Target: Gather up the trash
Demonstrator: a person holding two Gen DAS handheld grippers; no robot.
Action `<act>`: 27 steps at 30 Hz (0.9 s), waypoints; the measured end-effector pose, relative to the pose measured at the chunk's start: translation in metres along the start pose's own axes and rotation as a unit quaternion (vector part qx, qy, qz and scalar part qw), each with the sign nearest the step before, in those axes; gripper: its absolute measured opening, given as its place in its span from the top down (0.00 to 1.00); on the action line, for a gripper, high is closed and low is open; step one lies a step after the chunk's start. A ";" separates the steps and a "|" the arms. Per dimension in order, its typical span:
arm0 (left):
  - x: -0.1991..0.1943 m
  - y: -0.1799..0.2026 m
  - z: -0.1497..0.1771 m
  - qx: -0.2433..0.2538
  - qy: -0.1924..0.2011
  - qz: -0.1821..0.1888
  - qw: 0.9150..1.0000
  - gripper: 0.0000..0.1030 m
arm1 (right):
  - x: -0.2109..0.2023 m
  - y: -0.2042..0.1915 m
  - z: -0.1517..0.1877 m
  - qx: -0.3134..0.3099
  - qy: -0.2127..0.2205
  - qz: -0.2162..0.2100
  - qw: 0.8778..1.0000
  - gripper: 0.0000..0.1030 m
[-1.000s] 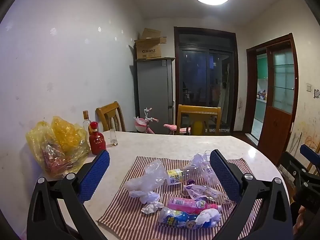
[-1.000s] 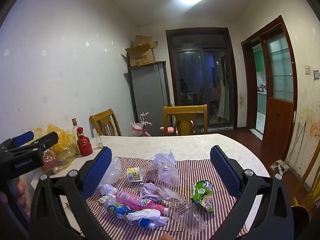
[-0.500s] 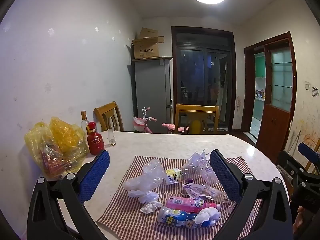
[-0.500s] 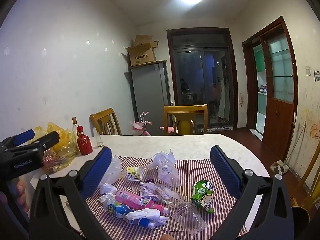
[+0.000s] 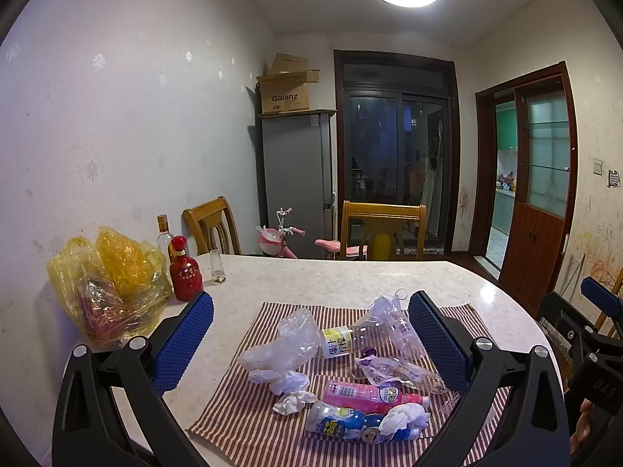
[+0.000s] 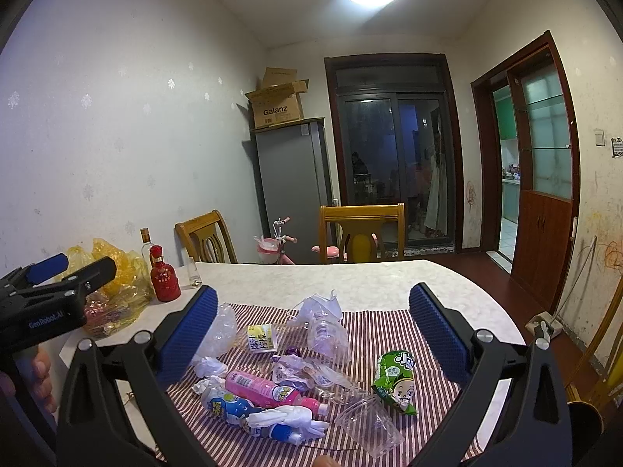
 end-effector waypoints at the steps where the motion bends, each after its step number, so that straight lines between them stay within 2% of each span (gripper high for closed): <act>1: 0.000 0.000 0.000 0.000 0.000 0.000 1.000 0.06 | 0.000 0.000 0.000 0.000 0.000 0.000 1.000 0.04; 27: -0.002 0.003 0.003 0.000 0.003 0.006 1.000 0.06 | 0.000 0.000 0.000 -0.001 0.001 0.000 1.000 0.04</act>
Point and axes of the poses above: each gripper's, at about its wrist camera, not at the fingertips, and x roughly the way its jaws point, y to its right, z to its underside, the point moved 1 cm from there along x, roughly the way its jaws point, and after that the axes turned 8 degrees about x, right-handed, at the moved point
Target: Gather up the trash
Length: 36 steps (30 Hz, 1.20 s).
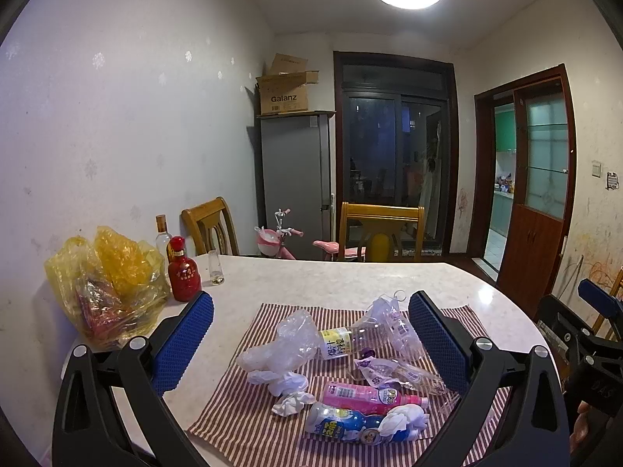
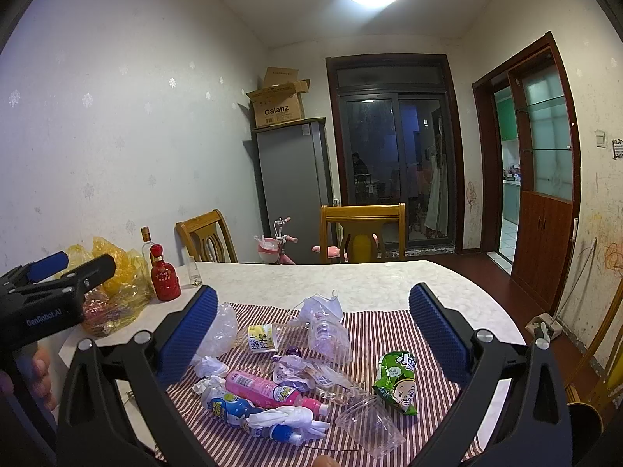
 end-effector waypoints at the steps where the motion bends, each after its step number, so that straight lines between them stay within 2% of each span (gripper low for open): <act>1: 0.000 0.001 0.000 -0.001 0.000 0.001 1.000 0.06 | 0.000 0.000 0.000 0.000 0.000 0.000 1.000 0.04; 36: 0.004 -0.003 0.004 -0.001 -0.003 0.002 1.000 0.06 | 0.002 0.000 0.003 -0.001 -0.003 0.000 1.000 0.04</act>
Point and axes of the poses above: each gripper's, at about its wrist camera, not at the fingertips, and x roughly the way its jaws point, y to its right, z to its underside, the point moved 1 cm from there along x, roughly the way its jaws point, and after that the axes turned 8 degrees about x, right-handed, at the moved point
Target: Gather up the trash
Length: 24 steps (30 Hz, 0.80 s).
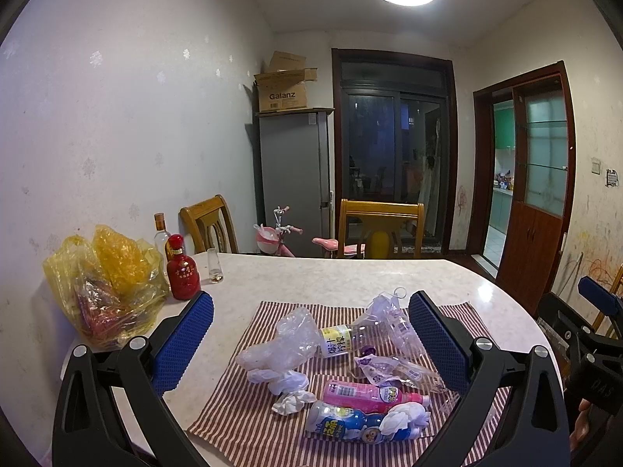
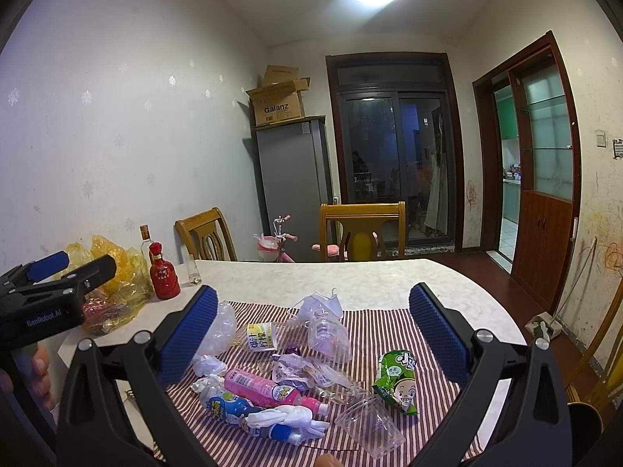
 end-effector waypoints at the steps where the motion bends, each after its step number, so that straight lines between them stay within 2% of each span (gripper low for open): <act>1: 0.000 0.000 0.000 0.000 0.000 0.000 1.000 0.06 | 0.000 0.000 0.000 0.000 0.000 0.000 1.000 0.04; 24: 0.003 -0.002 0.004 0.001 -0.005 0.001 1.000 0.06 | 0.006 0.002 0.000 0.001 -0.006 -0.004 1.000 0.04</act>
Point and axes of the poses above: each gripper's, at about its wrist camera, not at the fingertips, and x roughly the way its jaws point, y to its right, z to its underside, the point moved 1 cm from there along x, roughly the way its jaws point, and after that the axes turned 8 degrees about x, right-handed, at the moved point
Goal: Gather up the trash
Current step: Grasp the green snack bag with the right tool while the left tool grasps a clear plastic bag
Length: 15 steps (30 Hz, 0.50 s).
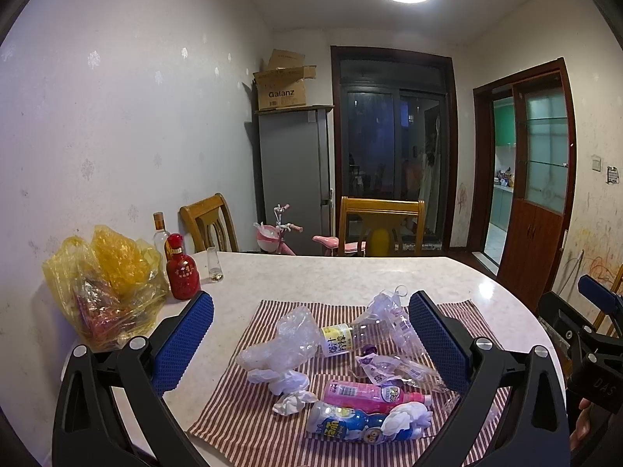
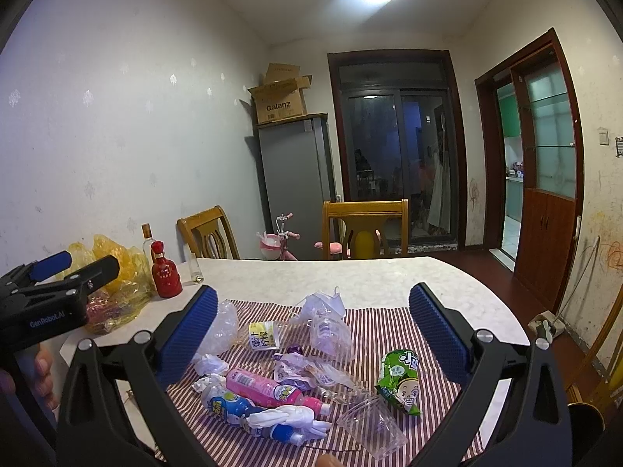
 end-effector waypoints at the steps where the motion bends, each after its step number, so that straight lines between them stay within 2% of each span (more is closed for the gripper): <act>1: 0.001 0.000 0.000 0.000 -0.001 0.001 1.000 0.06 | 0.001 0.000 0.001 0.000 -0.001 0.000 1.000 0.04; 10: 0.014 -0.004 0.002 0.005 -0.014 0.001 1.000 0.06 | 0.013 0.003 0.002 0.000 -0.012 0.004 1.000 0.04; 15: 0.037 -0.010 0.013 0.000 -0.042 -0.003 0.999 0.06 | 0.025 0.010 0.008 0.003 -0.032 0.003 0.999 0.04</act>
Point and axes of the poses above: each gripper's, at about its wrist camera, not at the fingertips, and x roughly the way its jaws point, y to its right, z to its underside, the point moved 1 cm from there along x, roughly the way its jaws point, and after that the axes turned 8 degrees about x, right-handed, at the moved point
